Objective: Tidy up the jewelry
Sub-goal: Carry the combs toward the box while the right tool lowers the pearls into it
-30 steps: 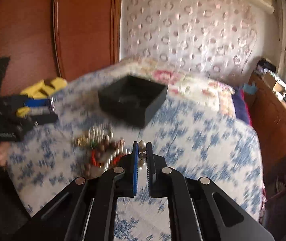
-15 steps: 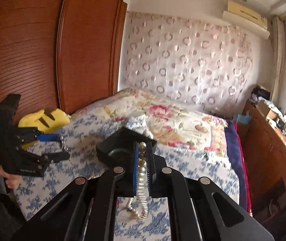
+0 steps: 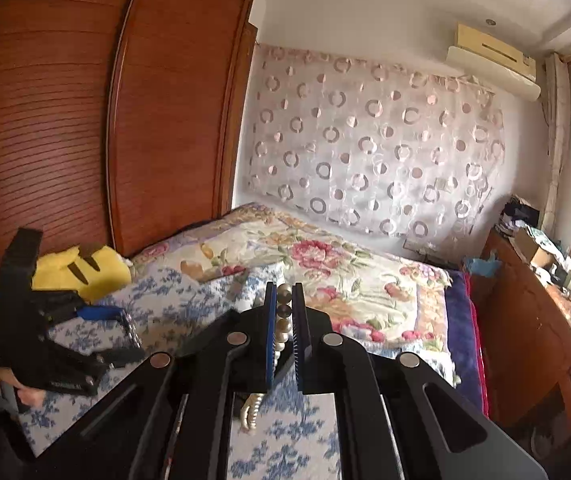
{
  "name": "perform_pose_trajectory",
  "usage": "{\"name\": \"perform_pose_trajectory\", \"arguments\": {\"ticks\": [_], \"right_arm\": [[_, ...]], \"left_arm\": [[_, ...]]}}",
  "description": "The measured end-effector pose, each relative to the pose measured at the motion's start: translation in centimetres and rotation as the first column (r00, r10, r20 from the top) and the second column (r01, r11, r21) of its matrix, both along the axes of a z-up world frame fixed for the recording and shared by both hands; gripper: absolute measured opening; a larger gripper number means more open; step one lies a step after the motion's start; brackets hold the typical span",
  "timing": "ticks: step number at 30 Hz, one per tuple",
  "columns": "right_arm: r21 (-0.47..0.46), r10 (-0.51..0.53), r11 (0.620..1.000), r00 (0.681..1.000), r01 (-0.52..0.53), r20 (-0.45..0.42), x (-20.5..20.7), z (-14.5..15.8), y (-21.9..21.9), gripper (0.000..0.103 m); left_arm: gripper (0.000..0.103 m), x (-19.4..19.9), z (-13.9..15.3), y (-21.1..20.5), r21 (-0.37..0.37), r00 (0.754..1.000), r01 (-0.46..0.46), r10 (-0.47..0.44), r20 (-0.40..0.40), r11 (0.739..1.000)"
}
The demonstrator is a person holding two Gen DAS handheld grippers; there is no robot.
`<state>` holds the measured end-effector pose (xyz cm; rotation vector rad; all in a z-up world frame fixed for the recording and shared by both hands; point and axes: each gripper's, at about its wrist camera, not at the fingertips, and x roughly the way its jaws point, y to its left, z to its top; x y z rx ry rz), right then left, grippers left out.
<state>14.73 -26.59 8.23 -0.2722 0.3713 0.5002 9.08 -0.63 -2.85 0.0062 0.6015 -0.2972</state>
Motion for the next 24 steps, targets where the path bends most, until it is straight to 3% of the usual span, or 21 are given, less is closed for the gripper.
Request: {"name": "perform_pose_trajectory", "arguments": {"ticks": [13, 18, 24], "right_arm": [[0.014, 0.054, 0.998, 0.998, -0.055, 0.030, 5.8, 2.4, 2.5, 0.008], [-0.003, 0.061, 0.998, 0.998, -0.061, -0.028, 8.3, -0.4, 3.3, 0.008], [0.012, 0.074, 0.997, 0.984, -0.073, -0.160, 10.9, -5.6, 3.6, 0.009]], "left_arm": [[0.062, 4.8, 0.6, 0.2, -0.001, 1.000, -0.016, 0.016, -0.018, 1.000], [0.062, 6.4, 0.1, 0.2, 0.004, 0.999, -0.020, 0.020, -0.035, 1.000], [0.062, 8.2, -0.4, -0.2, 0.013, 0.998, -0.015, 0.015, -0.054, 1.000]]}}
